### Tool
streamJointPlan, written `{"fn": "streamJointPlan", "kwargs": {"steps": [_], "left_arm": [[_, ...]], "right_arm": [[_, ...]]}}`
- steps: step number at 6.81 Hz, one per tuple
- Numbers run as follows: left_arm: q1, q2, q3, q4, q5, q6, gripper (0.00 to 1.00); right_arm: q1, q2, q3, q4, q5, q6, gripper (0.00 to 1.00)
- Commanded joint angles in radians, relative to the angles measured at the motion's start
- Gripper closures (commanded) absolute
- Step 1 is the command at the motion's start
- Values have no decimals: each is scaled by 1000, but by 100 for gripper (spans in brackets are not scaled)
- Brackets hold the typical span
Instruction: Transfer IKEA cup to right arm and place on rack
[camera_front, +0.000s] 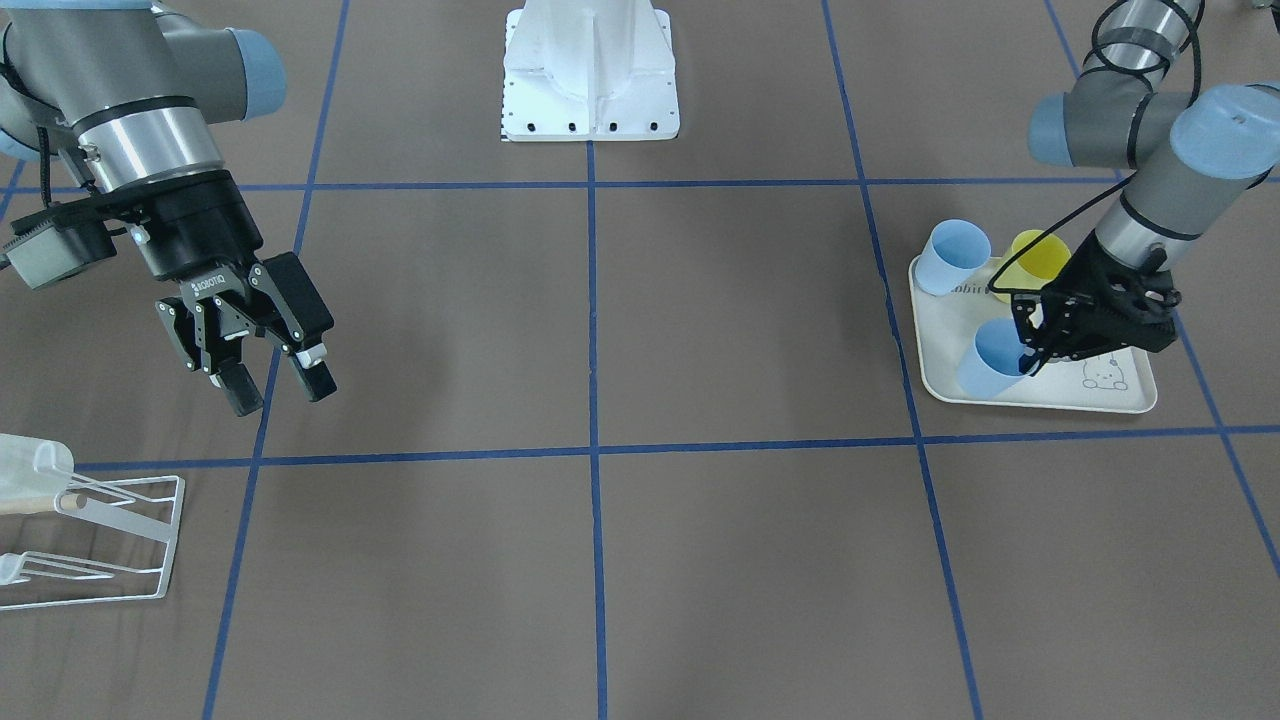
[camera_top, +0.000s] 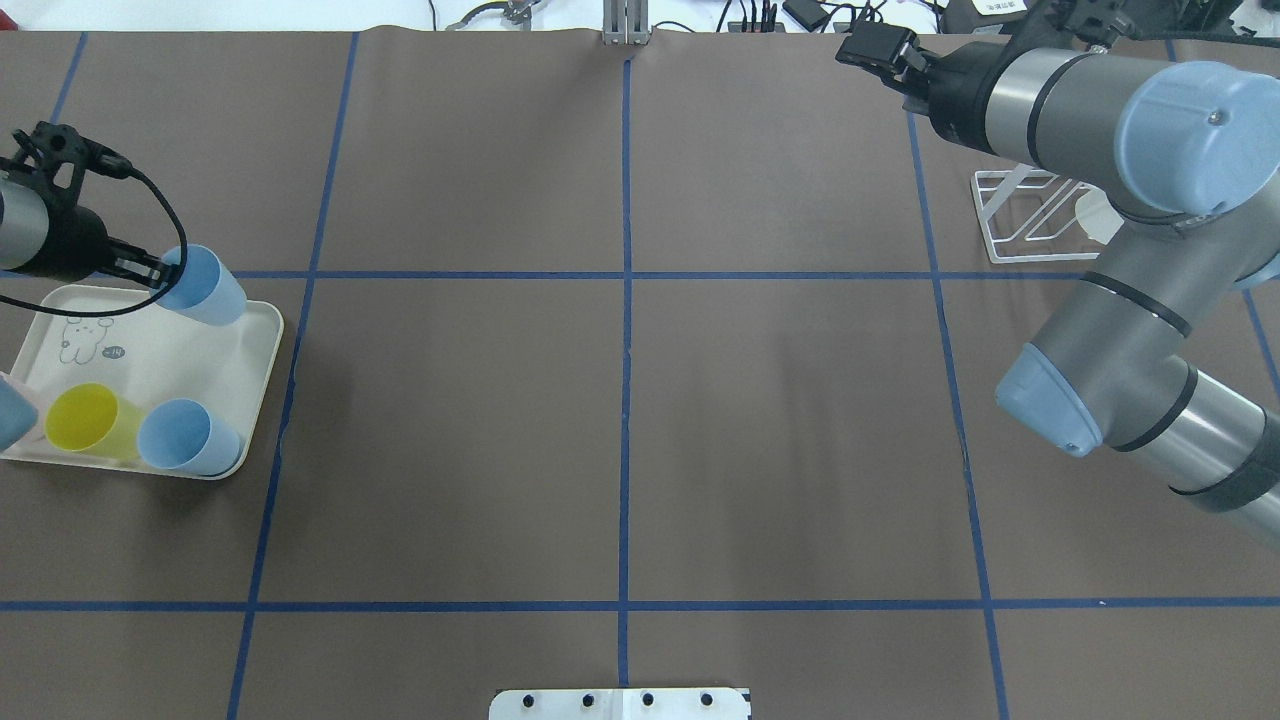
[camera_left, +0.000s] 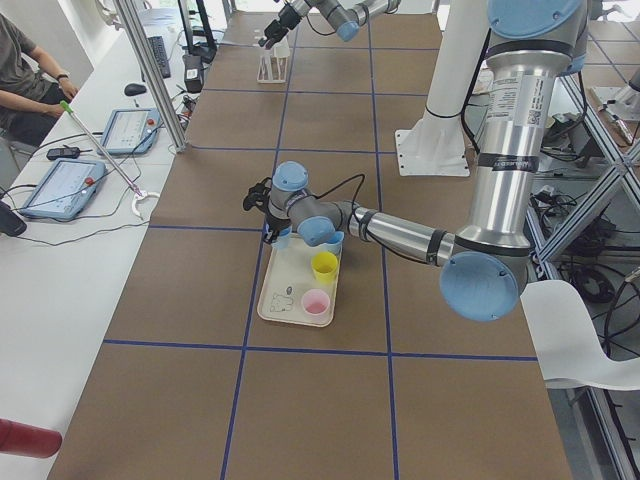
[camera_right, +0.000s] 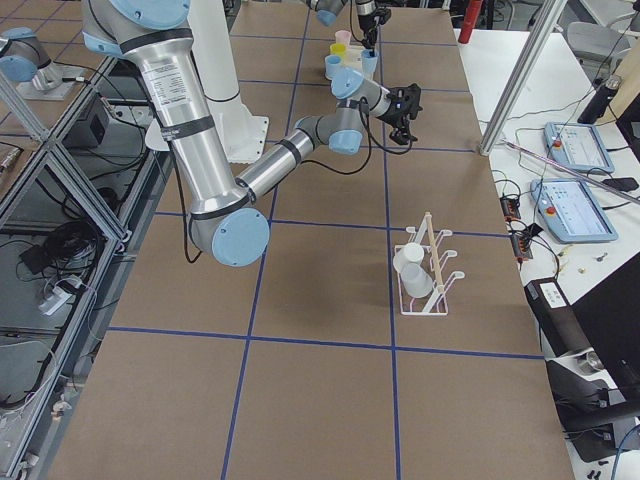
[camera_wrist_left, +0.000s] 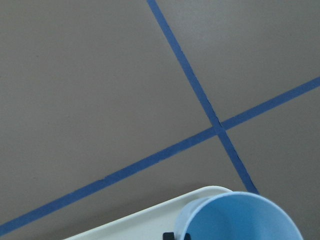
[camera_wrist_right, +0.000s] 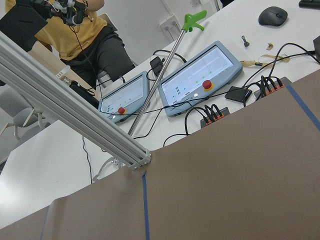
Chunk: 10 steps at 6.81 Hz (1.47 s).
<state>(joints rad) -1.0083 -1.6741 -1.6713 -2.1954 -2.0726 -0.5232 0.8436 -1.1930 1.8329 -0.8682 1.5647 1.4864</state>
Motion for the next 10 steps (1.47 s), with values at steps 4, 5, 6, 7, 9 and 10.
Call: {"fn": "streamJointPlan", "kwargs": {"steps": [4, 5, 6, 7, 9, 10], "left_arm": [[-122, -148, -81, 88, -1, -335, 100], [-113, -209, -70, 73, 2, -567, 100], [-89, -243, -68, 33, 5, -710, 100], [-63, -248, -62, -78, 15, -865, 100], [44, -251, -54, -292, 215, -1239, 100], [101, -260, -39, -435, 288, -1429, 100]], "right_arm": [[-8, 56, 5, 1, 11, 30, 0], [-35, 90, 8, 4, 9, 116, 0], [-60, 102, 31, 5, 5, 152, 0], [-80, 108, 51, 5, 2, 178, 0], [-116, 145, 59, 46, -9, 295, 0], [-150, 148, 52, 119, -67, 322, 0]]}}
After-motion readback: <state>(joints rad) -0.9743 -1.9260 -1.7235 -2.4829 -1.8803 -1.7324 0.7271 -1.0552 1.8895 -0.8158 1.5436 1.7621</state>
